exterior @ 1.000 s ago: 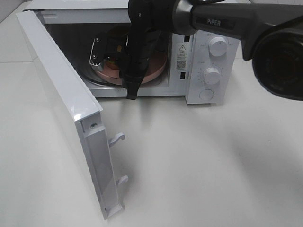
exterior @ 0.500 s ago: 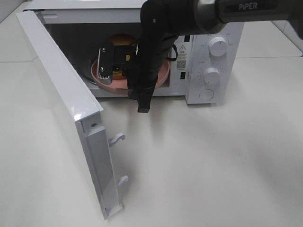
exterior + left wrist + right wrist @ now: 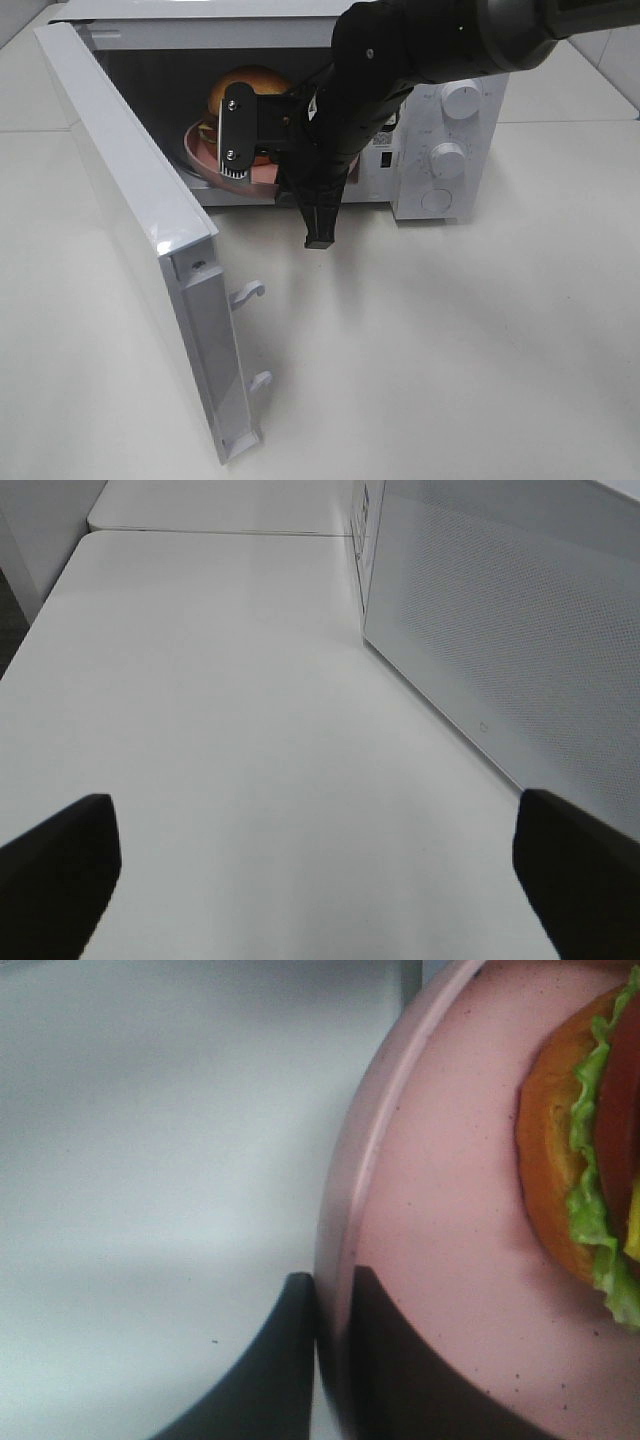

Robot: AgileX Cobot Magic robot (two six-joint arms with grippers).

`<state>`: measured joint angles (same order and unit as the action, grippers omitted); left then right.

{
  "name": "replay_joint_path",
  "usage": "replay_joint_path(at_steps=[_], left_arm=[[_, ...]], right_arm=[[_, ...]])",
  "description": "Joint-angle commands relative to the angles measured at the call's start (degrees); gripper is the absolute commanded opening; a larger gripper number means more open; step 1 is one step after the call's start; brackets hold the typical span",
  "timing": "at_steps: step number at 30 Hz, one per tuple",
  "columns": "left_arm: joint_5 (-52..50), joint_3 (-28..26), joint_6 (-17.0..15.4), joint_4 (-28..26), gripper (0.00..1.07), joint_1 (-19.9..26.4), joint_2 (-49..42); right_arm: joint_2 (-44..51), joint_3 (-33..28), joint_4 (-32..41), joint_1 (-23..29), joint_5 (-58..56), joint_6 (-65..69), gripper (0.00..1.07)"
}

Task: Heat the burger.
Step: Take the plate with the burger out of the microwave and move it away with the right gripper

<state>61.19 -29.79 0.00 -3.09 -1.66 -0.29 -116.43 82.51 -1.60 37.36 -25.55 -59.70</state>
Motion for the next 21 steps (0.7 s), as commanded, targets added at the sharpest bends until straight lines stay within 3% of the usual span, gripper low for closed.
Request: replay_joint_path(at_steps=[1, 21], left_arm=[[0.2, 0.2, 0.0, -0.1, 1.0, 0.2, -0.3], [0.2, 0.2, 0.0, -0.1, 1.0, 0.2, -0.3]], right_arm=[[2.9, -1.1, -2.7, -1.3, 2.0, 2.4, 0.0], [11.7, -12.1, -5.9, 0.7, 7.0, -2.2, 0.0]])
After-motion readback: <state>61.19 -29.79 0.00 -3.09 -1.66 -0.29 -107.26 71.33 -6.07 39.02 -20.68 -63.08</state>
